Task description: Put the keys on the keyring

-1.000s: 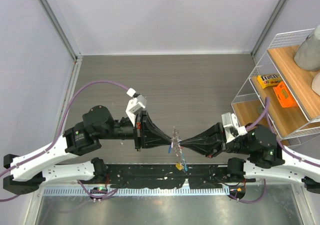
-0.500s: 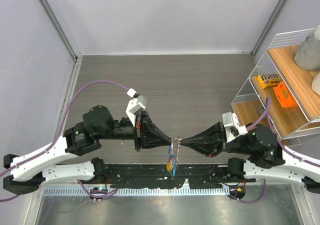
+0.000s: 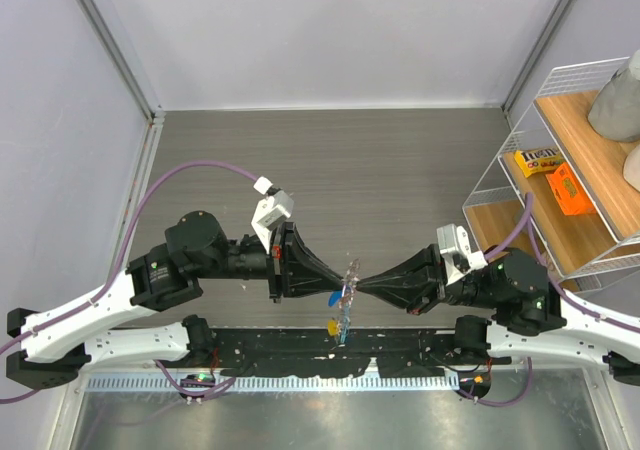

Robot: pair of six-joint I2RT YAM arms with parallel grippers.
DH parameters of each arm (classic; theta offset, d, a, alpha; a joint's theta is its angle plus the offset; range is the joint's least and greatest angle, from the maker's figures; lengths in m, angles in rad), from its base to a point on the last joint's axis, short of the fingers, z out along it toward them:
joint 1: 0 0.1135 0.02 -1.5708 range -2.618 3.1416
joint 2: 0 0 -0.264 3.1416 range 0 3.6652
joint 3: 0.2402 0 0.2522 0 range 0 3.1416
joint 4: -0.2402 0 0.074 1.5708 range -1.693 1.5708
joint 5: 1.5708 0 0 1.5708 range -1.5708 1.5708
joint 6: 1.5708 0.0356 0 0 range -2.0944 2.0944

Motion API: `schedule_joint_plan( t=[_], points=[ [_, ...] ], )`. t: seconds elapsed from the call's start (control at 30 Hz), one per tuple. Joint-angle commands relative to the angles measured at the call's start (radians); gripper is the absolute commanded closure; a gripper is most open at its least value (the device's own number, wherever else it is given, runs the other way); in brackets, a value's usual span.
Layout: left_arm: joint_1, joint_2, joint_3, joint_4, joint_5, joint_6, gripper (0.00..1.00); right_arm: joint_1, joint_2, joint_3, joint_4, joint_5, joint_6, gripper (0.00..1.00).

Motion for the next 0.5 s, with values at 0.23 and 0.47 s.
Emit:
schedule_joint_plan(
  t=[0.23, 0.47],
  points=[
    [-0.002, -0.013, 0.026, 0.030, -0.001, 0.012, 1.00, 0.016, -0.004, 0.052, 0.113, 0.004, -0.002, 0.94],
    [-0.002, -0.013, 0.034, 0.026, -0.007, 0.016, 1.00, 0.019, -0.009, 0.055, 0.114, -0.001, 0.003, 0.94]
  ],
)
